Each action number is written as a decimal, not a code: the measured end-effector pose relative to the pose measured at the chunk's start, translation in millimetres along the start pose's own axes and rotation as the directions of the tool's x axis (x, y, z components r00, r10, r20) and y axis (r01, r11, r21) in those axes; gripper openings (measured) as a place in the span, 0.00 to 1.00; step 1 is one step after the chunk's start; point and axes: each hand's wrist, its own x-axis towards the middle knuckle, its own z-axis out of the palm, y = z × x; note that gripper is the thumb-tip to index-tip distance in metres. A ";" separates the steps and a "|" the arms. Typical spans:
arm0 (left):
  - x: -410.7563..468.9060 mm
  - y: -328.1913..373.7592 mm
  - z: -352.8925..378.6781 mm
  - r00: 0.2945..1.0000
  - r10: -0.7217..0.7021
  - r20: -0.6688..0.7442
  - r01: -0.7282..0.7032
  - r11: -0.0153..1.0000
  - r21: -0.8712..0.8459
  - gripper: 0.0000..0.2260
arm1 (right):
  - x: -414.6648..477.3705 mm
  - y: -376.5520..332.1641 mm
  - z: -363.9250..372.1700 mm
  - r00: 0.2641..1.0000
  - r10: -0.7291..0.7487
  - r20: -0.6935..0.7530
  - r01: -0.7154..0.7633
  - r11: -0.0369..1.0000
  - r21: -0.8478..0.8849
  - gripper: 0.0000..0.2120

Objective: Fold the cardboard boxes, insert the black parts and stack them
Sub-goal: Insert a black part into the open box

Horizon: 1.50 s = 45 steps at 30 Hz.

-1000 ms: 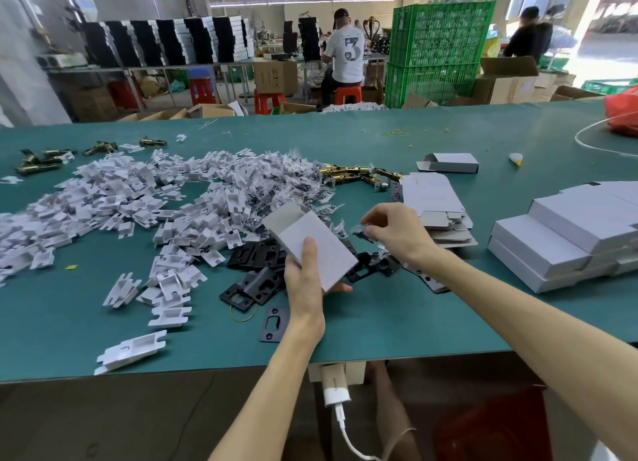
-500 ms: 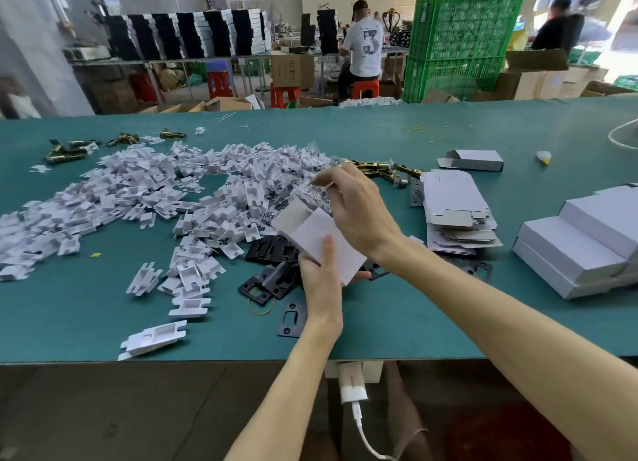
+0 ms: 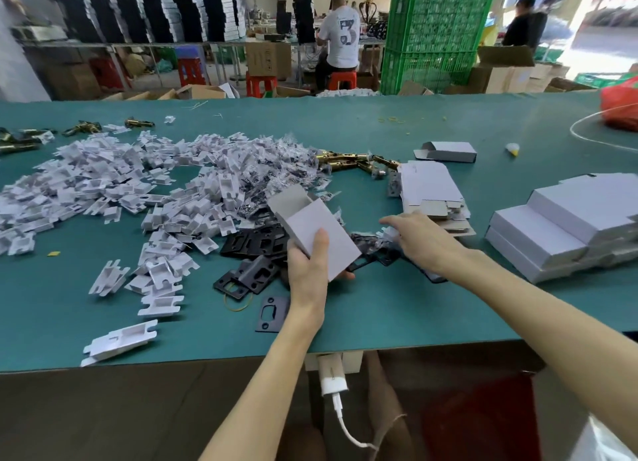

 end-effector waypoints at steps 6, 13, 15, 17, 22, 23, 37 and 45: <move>-8.9 2.4 1.0 0.991 0.015 0.137 -0.027 0.996 0.086 0.16 | 10.0 -12.0 -0.8 0.996 0.080 0.027 -0.077 0.991 -0.107 0.21; -8.9 2.5 -0.4 0.986 0.006 0.164 -0.022 0.995 0.099 0.11 | 10.2 -30.5 -41.0 0.977 0.145 -0.155 -0.070 0.911 0.407 0.17; -8.5 2.4 -0.2 0.988 -0.001 0.156 -0.014 0.995 0.098 0.12 | 8.5 -41.3 -58.5 0.965 0.179 -0.189 -0.021 0.777 0.629 0.17; -7.9 2.4 0.0 0.988 -0.001 0.157 -0.015 0.995 0.100 0.12 | 6.9 -56.4 -76.0 0.962 0.167 -0.217 0.051 0.668 0.742 0.19; -8.0 2.4 0.4 0.987 -0.006 0.163 -0.014 0.992 0.125 0.09 | 7.7 -101.1 -94.1 0.952 -0.044 -0.304 0.240 0.726 0.645 0.21; -8.2 2.6 0.3 0.987 -0.006 0.161 -0.016 0.991 0.131 0.09 | 8.2 -107.4 -92.7 0.943 -0.101 -0.318 0.271 0.787 0.554 0.19; -7.8 0.0 -1.8 0.985 -0.007 0.173 -0.019 0.988 0.150 0.14 | 12.9 -87.5 -68.1 0.940 -0.151 -0.305 0.198 0.971 0.131 0.12; -5.2 0.0 -1.8 0.995 -0.002 0.098 -0.006 0.996 0.088 0.13 | 13.2 -48.4 -32.2 0.999 0.037 -0.035 -0.032 0.990 0.136 0.17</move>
